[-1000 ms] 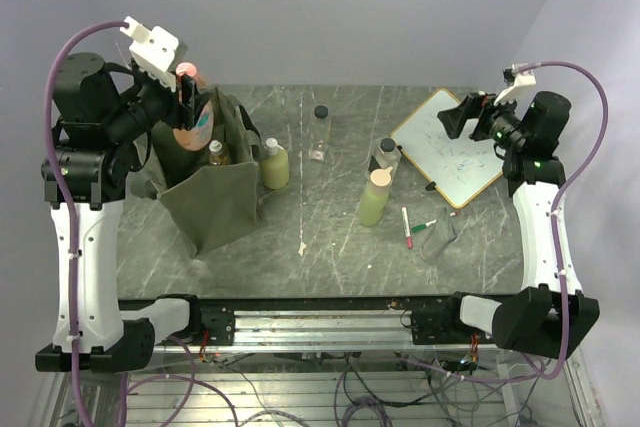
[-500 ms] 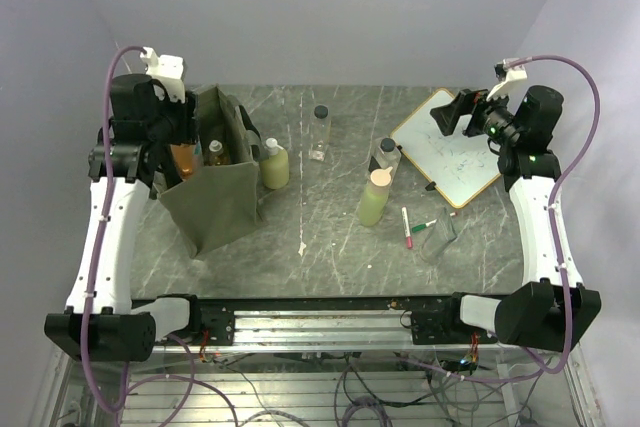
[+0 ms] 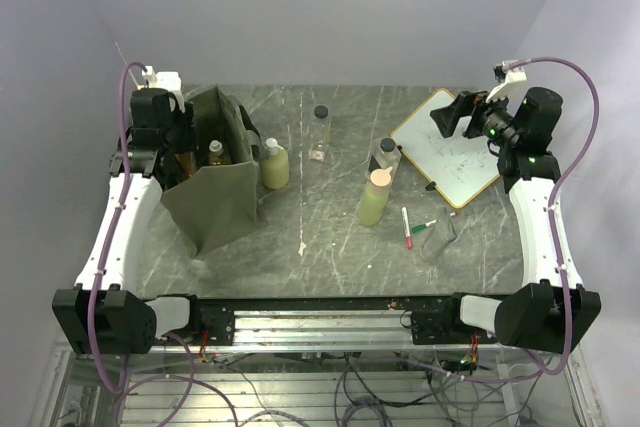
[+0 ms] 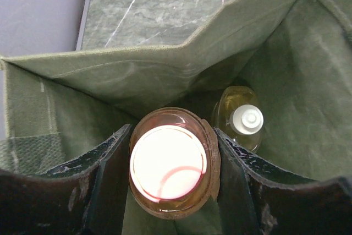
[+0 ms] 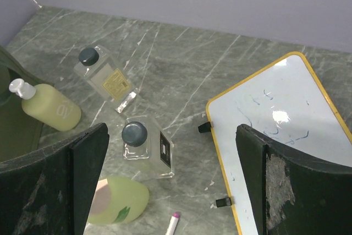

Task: Place the personal care products into the canvas bag
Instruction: Place the care product in the canvas bag.

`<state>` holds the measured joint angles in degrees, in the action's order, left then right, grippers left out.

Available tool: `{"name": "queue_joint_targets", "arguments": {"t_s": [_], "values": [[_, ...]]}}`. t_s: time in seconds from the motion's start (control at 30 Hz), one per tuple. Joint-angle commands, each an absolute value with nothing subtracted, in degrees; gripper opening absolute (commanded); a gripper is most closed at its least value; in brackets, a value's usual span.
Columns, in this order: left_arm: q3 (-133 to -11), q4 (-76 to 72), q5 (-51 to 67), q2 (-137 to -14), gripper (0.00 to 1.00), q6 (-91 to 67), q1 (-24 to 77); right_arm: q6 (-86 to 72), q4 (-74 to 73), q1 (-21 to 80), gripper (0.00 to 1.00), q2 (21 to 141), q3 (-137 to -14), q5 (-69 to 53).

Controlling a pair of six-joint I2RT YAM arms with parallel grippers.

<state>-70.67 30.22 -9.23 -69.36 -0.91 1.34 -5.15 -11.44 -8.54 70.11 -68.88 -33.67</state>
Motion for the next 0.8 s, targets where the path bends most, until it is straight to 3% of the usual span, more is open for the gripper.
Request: {"name": "queue_joint_targets", "arguments": {"t_s": [0.0, 0.77], "values": [[-69.72, 16.39, -11.76, -69.25, 0.07, -3.09, 0.88, -4.36, -11.14, -8.31, 1.0, 68.76, -68.28, -33.18], [-64.75, 5.29, -14.65, -76.97, 0.07, -11.35, 4.48, -3.43, -11.95, -8.26, 1.0, 67.16, -67.43, -31.51]]}}
